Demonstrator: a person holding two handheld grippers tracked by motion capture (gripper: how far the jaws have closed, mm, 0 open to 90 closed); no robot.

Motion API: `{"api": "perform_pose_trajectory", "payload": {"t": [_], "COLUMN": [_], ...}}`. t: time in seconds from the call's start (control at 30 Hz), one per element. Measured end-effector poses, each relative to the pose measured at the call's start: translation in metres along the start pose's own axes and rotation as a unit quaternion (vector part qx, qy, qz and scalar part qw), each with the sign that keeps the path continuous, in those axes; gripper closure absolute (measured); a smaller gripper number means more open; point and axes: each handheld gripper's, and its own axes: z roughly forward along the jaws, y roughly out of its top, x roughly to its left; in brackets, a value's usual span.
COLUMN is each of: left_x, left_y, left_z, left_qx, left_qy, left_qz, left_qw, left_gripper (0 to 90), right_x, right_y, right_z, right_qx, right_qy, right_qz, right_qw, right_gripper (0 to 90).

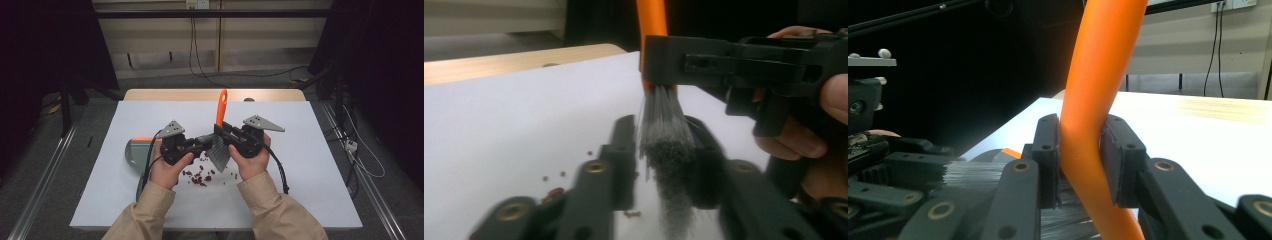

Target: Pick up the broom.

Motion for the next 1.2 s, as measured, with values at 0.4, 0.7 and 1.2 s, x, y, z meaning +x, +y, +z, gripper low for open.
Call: {"api": "perform_pose_trajectory", "payload": {"t": [0.4, 0.7, 1.2], "left_x": [0.001, 0.005, 0.003], "left_y": [0.001, 0.005, 0.004], "left_z": [-0.006, -0.015, -0.012], "left_qx": [-0.003, -0.012, -0.005], "left_qy": [-0.009, -0.004, -0.016], "left_qz": [-0.003, -0.003, 0.002], "left_qw": [1.0000, 0.9999, 0.9999], "left_gripper": [85.2, 85.4, 85.4], "right_x": [-0.010, -0.039, -0.047], "right_y": [-0.001, -0.008, -0.027], "right_z": [-0.004, -0.024, -0.021], "right_qx": [-0.002, -0.011, 0.016], "right_qy": [0.048, 0.095, 0.143], "right_qz": [0.000, -0.008, -0.034], "right_qw": [0.9989, 0.9954, 0.9890], "right_gripper": [60.6, 34.2, 34.1]}}
